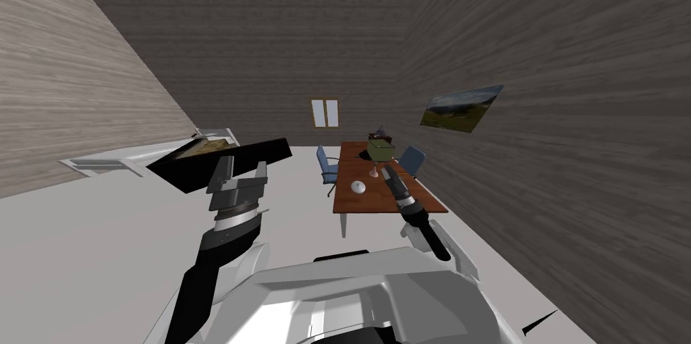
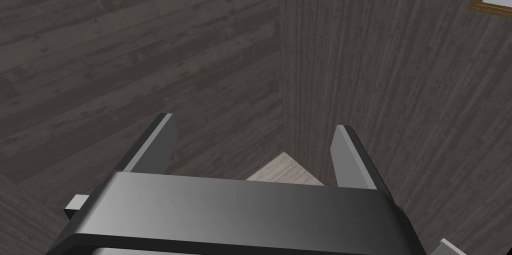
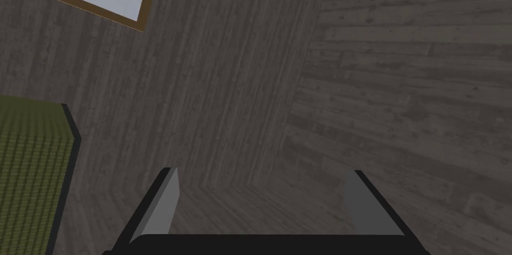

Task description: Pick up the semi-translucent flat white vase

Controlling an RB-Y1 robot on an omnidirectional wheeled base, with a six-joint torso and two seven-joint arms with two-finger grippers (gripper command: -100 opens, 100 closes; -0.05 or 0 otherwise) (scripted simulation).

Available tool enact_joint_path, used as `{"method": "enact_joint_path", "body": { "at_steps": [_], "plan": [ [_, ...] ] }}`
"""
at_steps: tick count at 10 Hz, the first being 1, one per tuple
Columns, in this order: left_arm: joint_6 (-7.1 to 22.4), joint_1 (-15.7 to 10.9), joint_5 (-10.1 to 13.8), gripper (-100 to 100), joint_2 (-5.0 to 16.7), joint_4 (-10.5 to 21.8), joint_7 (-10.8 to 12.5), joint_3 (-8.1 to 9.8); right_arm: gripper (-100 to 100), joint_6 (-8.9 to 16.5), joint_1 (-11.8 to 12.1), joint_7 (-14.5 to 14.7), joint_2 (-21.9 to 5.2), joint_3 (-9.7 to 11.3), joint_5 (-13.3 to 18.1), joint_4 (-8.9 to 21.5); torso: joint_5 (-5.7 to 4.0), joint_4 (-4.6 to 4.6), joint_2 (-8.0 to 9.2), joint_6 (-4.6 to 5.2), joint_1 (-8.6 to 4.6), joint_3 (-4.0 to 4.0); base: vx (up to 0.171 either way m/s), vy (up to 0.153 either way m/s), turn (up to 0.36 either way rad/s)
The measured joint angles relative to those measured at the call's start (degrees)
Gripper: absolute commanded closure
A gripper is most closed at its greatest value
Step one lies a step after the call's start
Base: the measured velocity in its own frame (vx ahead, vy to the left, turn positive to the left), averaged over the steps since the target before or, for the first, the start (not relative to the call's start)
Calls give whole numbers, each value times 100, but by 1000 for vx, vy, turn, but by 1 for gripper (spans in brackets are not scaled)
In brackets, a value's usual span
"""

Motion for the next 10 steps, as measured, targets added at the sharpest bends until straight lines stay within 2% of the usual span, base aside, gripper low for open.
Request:
{"method": "enact_joint_path", "body": {
  "at_steps": [4,6,8,9,10],
  "plan": [
    [0,0,0,0,0,0,0,0,-100,-72,-28,66,-624,89,259,300,-2,1,4,1,-10,2,-11,106,128],
    [0,1,0,0,0,0,0,0,-100,-79,-51,156,-957,223,474,485,1,-1,-3,4,-1,-2,19,122,80],
    [0,1,0,0,0,0,0,1,-100,-168,-81,203,-1299,269,602,731,0,-1,-5,4,-6,-3,19,101,95],
    [0,0,0,0,0,0,0,0,-100,-231,-117,264,-1456,346,711,930,-1,-2,-7,1,-4,-4,17,83,68],
    [0,1,0,0,0,0,0,1,-100,-223,-94,301,-1575,391,774,937,-1,-1,-4,4,-11,-2,12,92,122]
  ]
}}
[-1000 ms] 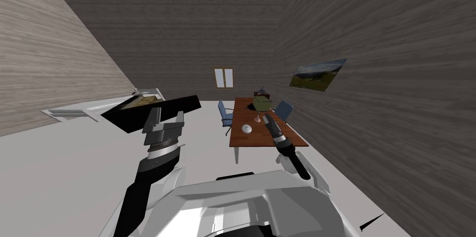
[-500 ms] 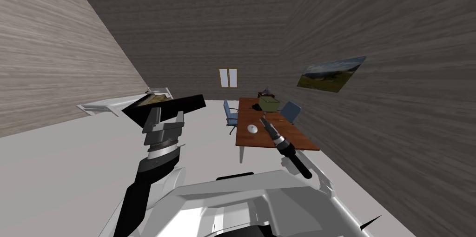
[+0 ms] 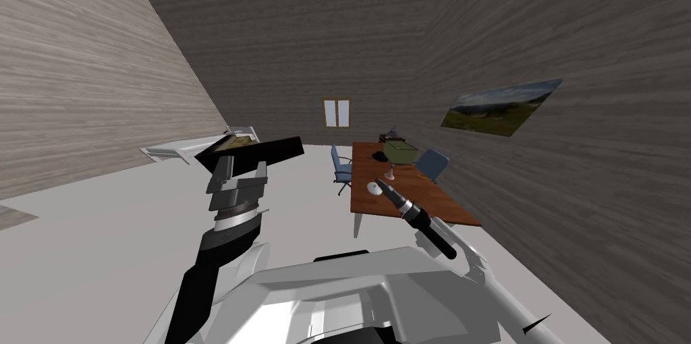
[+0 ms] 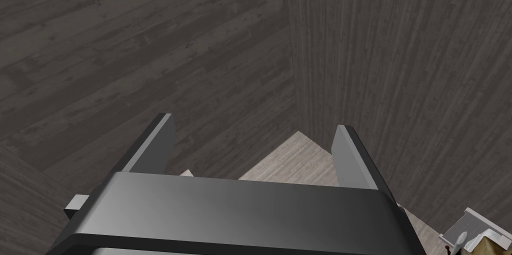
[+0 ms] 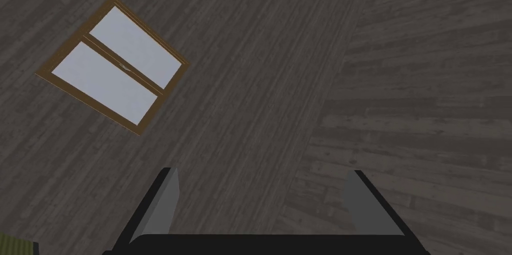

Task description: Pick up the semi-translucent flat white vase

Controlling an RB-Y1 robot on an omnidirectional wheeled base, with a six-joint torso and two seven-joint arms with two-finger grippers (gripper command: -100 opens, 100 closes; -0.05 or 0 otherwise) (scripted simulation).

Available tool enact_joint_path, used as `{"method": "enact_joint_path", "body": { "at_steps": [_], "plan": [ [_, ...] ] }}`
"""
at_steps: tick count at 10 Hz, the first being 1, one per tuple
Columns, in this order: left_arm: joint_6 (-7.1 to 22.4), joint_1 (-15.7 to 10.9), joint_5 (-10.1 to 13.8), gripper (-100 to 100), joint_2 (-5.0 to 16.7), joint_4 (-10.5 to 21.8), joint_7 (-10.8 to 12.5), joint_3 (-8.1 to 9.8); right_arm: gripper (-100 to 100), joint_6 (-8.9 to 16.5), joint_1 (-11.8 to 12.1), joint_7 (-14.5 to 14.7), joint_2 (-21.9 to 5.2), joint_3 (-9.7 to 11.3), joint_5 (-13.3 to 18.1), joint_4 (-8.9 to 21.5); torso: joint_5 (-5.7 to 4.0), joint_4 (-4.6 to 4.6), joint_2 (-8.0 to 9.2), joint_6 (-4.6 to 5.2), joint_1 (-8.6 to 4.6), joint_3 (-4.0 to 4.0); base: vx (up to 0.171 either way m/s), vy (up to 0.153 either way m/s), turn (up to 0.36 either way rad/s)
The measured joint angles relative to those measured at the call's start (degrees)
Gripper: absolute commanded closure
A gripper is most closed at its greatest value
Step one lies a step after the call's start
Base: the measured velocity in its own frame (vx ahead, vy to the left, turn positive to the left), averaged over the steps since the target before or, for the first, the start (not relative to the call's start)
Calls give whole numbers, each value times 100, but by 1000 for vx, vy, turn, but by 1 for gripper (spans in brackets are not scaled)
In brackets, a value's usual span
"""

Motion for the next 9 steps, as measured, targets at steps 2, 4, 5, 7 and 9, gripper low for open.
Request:
{"method": "enact_joint_path", "body": {
  "at_steps": [2,4,5,7,9],
  "plan": [
    [0,0,0,0,0,0,0,0,-100,40,-6,61,-294,112,164,127,-1,0,-1,0,-3,0,31,83,114],
    [0,0,0,0,0,0,0,0,-100,30,-66,155,-566,249,336,372,-1,-1,-5,1,-3,-3,35,86,105],
    [0,0,0,0,0,0,0,0,-100,-12,8,219,-727,299,435,459,-1,-1,-5,-1,1,-3,36,75,65],
    [0,0,0,0,0,0,0,0,-100,-42,-37,285,-1047,407,583,698,0,-2,-12,-2,2,-6,54,87,102],
    [0,0,0,0,0,0,0,0,-100,-84,-102,379,-1328,547,745,988,-1,-3,-14,-2,-2,-8,72,103,195]
  ]
}}
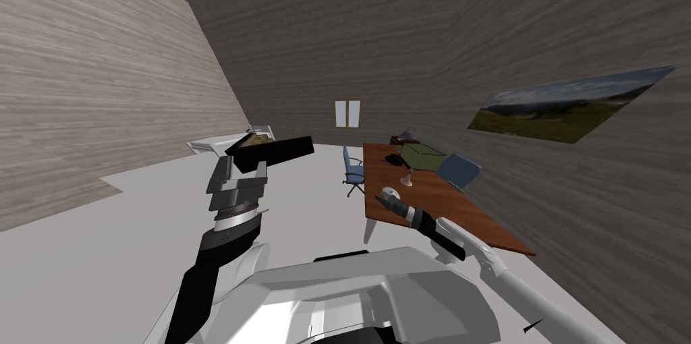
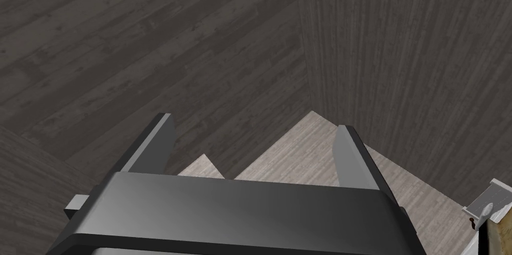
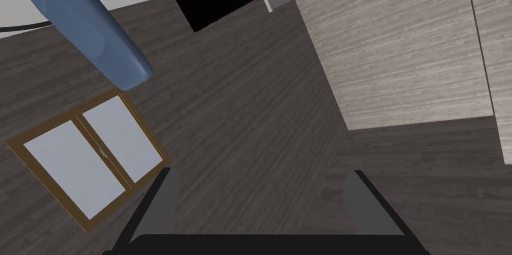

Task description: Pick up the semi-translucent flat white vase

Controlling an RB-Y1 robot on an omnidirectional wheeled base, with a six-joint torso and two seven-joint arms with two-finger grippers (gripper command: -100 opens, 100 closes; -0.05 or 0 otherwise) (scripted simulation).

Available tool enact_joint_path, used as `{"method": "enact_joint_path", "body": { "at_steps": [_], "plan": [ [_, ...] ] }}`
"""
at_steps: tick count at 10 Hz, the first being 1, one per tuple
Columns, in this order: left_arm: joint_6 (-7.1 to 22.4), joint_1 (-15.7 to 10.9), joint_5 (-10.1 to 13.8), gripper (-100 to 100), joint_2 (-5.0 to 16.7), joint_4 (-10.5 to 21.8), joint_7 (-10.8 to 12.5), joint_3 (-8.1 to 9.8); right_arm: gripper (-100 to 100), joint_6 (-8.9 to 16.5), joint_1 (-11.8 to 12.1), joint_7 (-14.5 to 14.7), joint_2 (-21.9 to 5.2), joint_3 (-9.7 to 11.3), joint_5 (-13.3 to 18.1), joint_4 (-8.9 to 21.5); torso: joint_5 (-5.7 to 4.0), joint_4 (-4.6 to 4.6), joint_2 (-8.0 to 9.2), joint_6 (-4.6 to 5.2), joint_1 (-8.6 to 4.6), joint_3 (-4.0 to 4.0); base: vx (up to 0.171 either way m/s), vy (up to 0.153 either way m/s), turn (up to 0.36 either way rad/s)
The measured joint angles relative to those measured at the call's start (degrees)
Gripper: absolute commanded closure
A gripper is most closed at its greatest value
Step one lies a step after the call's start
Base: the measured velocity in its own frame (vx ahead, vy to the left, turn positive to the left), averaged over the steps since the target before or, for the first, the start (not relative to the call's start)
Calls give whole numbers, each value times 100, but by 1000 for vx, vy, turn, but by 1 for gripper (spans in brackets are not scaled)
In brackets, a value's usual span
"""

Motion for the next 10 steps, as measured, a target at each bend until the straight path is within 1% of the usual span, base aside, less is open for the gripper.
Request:
{"method": "enact_joint_path", "body": {
  "at_steps": [1,2,3,4,5,6,7,8,9,10],
  "plan": [
    [0,0,0,0,0,0,0,0,-100,36,92,66,-227,92,142,48,2,-2,-6,0,11,-4,56,84,59],
    [0,1,0,0,0,0,0,0,-100,54,80,152,-326,191,240,154,1,-1,1,4,3,0,63,76,134],
    [0,0,0,0,0,0,0,0,-100,17,31,215,-515,279,335,326,0,0,-1,1,-1,0,52,52,64],
    [0,1,0,0,0,0,0,1,-100,-20,21,248,-657,310,379,448,-1,0,4,5,-9,2,66,60,127],
    [0,0,0,0,0,0,0,0,-100,-41,-120,313,-792,478,511,734,-2,0,-1,1,-9,-1,112,79,227],
    [0,1,0,0,0,0,0,0,-100,-123,-26,454,-967,540,621,965,0,-3,-12,2,-4,-7,92,53,56],
    [0,1,0,0,0,0,0,1,-100,-146,-33,535,-1092,610,696,1073,-1,-2,-9,4,-9,-6,80,54,89],
    [0,1,0,0,0,0,0,1,-100,-138,-81,603,-1229,743,813,1256,-2,-2,-6,3,-9,-4,60,37,84],
    [0,1,0,0,0,0,0,1,-100,-154,-63,668,-1334,783,863,1352,-2,0,2,5,-14,0,72,42,158],
    [0,0,0,0,0,0,0,1,-100,-99,-62,721,-1469,911,983,1426,-3,0,0,2,-13,0,62,23,52]
  ]
}}
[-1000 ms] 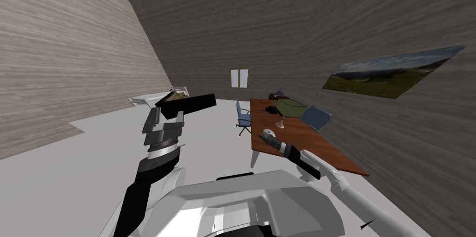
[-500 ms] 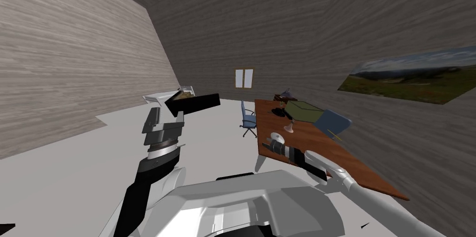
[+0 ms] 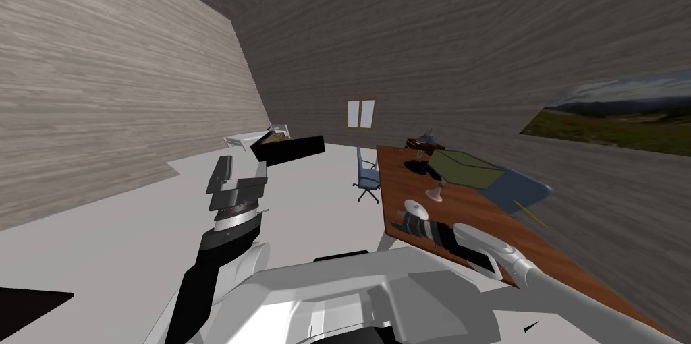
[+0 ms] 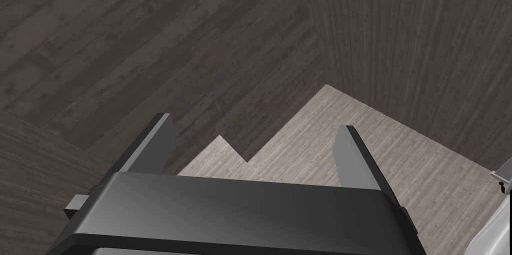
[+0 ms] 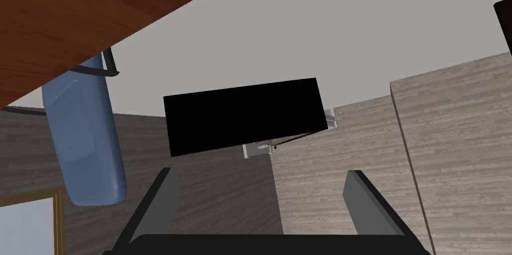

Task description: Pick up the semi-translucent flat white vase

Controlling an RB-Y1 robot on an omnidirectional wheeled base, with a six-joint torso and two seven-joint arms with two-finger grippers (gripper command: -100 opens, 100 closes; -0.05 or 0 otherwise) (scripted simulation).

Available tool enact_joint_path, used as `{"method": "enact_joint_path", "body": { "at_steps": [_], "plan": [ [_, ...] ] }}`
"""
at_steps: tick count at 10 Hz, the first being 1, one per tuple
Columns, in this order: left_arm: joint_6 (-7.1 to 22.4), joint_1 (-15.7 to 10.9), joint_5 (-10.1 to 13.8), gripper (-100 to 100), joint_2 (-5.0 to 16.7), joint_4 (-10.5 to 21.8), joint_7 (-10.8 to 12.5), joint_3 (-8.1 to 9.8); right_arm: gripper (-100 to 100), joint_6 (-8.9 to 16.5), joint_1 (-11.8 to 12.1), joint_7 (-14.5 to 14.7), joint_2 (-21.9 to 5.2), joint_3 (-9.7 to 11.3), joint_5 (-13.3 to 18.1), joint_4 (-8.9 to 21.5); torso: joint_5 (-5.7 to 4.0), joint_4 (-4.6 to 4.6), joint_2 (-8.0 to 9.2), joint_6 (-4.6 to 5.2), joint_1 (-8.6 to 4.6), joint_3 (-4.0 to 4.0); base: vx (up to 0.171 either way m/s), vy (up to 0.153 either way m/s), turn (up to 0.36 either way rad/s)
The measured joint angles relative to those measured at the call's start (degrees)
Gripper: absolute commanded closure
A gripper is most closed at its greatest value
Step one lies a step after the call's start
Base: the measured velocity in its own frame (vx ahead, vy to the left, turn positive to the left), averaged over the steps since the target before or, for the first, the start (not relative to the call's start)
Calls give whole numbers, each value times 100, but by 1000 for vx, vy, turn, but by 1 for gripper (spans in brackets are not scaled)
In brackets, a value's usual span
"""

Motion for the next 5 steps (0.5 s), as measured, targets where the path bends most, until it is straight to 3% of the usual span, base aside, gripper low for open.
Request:
{"method": "enact_joint_path", "body": {
  "at_steps": [5],
  "plan": [
    [0,0,0,0,0,0,0,0,-100,-11,61,342,-755,396,386,608,-2,-2,-6,1,-9,-4,100,12,125]
  ]
}}
